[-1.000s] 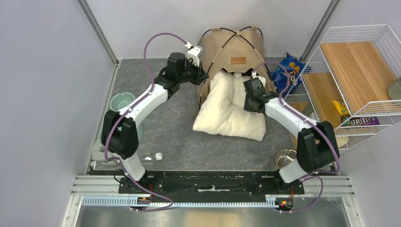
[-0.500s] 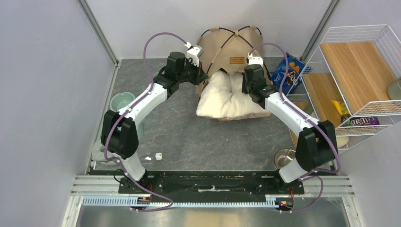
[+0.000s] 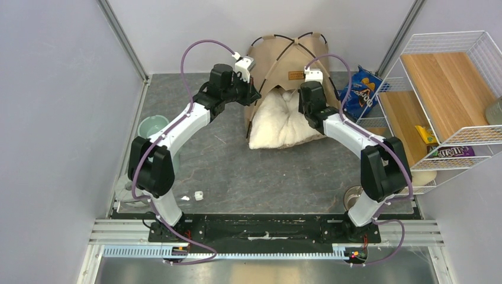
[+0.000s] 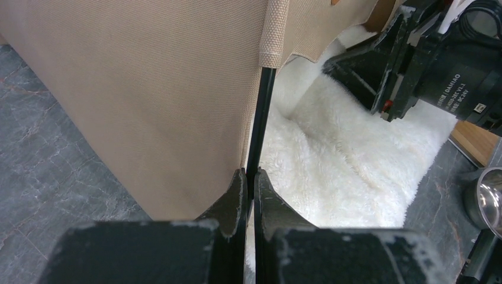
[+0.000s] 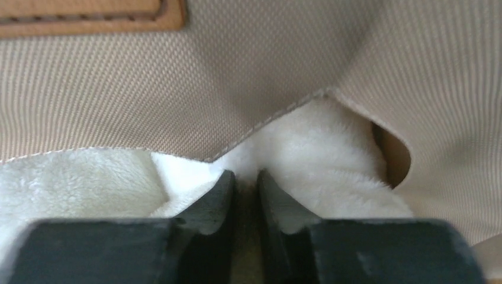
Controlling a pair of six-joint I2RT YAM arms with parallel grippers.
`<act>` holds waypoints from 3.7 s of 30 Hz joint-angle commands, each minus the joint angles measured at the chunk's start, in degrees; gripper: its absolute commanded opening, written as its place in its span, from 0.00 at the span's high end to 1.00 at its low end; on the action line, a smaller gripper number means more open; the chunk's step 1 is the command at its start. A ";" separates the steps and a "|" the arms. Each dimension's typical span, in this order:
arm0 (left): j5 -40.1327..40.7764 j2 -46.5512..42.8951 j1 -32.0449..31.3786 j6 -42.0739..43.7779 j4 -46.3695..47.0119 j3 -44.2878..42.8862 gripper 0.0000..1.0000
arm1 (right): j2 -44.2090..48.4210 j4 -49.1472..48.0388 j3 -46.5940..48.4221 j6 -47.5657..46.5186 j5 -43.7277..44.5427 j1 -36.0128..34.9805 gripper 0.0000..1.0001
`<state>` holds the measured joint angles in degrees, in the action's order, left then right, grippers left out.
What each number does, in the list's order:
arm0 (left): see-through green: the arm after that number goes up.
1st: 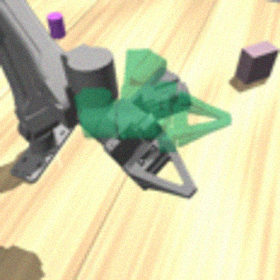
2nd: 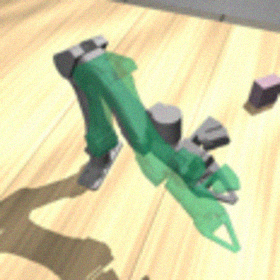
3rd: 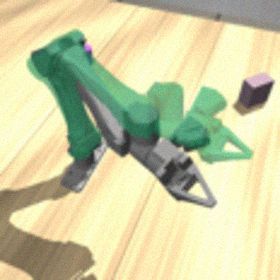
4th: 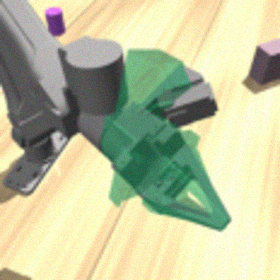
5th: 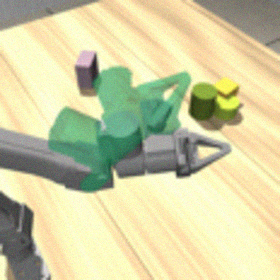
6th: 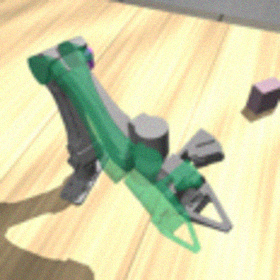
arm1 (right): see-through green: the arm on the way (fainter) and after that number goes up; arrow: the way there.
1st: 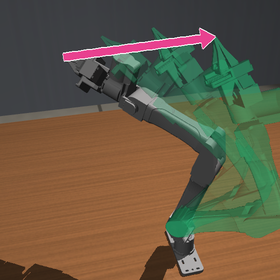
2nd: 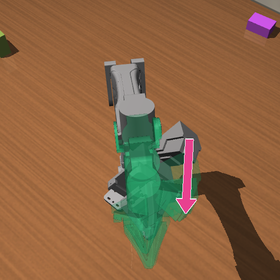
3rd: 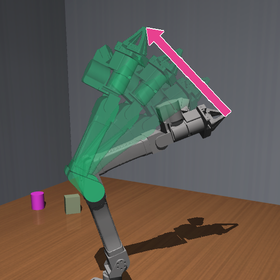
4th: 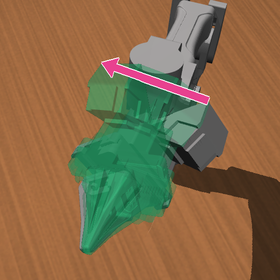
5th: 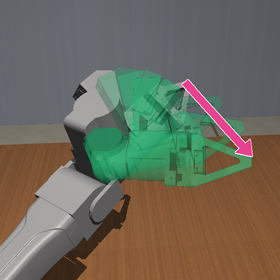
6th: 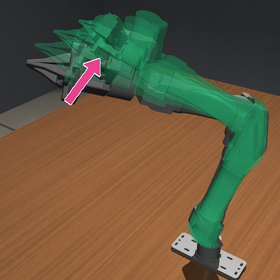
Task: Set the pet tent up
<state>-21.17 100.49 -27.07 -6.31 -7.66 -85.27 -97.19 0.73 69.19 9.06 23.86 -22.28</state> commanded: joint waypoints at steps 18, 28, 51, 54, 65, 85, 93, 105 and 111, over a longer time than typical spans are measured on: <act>0.80 1.64 -0.04 -0.23 -4.79 -4.07 0.98 | 12.37 20.41 7.63 2.95 -22.33 -1.54 0.03; 1.91 1.69 -0.02 0.42 -5.17 -4.02 0.98 | -2.30 9.70 7.59 10.30 -40.29 -4.88 0.04; 2.45 0.81 0.08 0.33 -6.24 -4.37 0.98 | 8.56 -29.06 -14.36 27.32 11.03 -6.90 1.00; 2.55 0.70 0.05 0.40 -6.57 -4.46 0.98 | 4.25 -32.84 -12.30 28.16 10.87 -6.96 1.00; 2.66 1.11 0.09 0.50 -7.15 -5.23 0.98 | -3.04 -26.42 -7.35 20.02 0.49 -7.59 0.72; 2.36 1.41 0.08 0.60 -7.81 -5.79 0.98 | 8.13 16.46 1.60 14.31 13.60 -3.73 0.03; 2.71 1.52 0.09 0.07 -7.98 -5.87 0.98 | -2.13 14.80 1.48 12.79 14.07 -3.19 0.63; 2.62 1.37 0.09 -0.10 -8.42 -6.15 0.98 | 5.77 -32.86 -13.61 -10.29 4.72 -3.29 1.00; 2.45 1.59 0.04 -0.37 -8.38 -6.40 0.98 | 1.68 -49.75 -15.12 -17.50 2.70 -2.84 1.00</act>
<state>-19.38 101.65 -27.11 -6.26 -13.78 -89.45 -93.84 -28.03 53.39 -1.04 30.20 -25.52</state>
